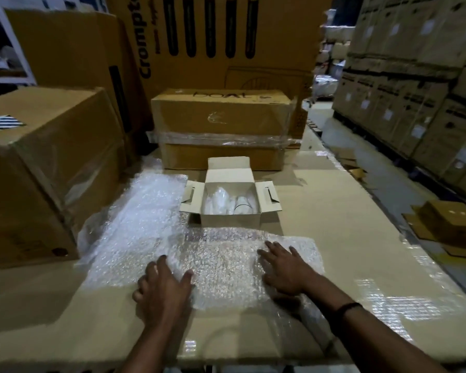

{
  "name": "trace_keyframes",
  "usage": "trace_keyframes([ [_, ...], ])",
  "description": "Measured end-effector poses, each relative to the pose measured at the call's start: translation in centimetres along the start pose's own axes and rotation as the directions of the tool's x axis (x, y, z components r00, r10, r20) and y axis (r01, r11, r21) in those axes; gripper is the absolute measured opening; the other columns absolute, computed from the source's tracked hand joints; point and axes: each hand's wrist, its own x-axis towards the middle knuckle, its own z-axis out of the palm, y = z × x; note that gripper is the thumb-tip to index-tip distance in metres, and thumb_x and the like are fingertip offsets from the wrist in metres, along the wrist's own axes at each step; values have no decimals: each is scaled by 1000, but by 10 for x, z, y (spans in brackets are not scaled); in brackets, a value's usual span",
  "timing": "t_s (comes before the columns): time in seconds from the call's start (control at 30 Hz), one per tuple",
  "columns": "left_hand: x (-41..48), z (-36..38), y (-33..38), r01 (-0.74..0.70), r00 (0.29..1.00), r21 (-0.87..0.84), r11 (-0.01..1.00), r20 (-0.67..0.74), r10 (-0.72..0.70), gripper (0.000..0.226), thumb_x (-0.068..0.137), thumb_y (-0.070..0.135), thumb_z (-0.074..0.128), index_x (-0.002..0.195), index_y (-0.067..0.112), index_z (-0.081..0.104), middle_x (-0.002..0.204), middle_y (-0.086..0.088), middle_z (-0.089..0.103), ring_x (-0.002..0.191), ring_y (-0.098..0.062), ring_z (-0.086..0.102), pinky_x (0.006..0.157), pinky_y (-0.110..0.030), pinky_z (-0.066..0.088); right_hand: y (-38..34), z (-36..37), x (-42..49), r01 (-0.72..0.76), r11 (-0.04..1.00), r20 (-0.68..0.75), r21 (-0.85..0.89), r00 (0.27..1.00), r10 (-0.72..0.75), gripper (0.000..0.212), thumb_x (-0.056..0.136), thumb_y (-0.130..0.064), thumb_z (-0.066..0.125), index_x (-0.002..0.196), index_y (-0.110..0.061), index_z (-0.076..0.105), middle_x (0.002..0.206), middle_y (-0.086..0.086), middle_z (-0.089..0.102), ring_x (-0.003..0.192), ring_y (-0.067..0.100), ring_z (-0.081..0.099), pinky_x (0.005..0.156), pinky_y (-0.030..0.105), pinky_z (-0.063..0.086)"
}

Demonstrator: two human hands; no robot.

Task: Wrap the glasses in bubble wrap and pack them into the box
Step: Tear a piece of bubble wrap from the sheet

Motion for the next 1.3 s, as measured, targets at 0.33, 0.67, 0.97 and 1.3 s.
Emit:
trace_keyframes([
  [0.33,20,-9,-8,-25,1000,-56,998,-3,25,26,80,31,72,101,18,65,108,-13,65,108,-37,50,90,-45,38,-49,39,-2,-63,992,-112,109,991,76,69,96,-61,20,155,-28,3,163,-2,-7,149,16,-11,118,48,-11],
  [0.67,28,-38,1,471,881,-851,231,467,-78,8,87,2,63,88,-5,64,54,-7,59,37,-14,53,36,-22,45,-55,39,0,-30,980,-92,196,995,48,66,97,-57,29,154,-26,16,163,-1,4,150,17,0,120,45,-2],
  [0.97,6,-27,11,-26,893,-778,628,264,364,19,81,-4,72,92,11,74,88,3,71,77,3,65,64,-5,46,-96,-46,37,-68,439,-141,896,894,426,50,86,-65,53,93,-16,63,99,6,69,92,26,67,81,40,54],
  [1.3,-4,-5,2,5,890,-876,483,224,398,26,79,43,66,89,21,76,93,2,73,91,-18,68,72,-36,57,-75,-58,45,-245,376,50,893,886,460,26,82,5,65,107,-1,61,88,18,70,55,22,67,44,28,52],
])
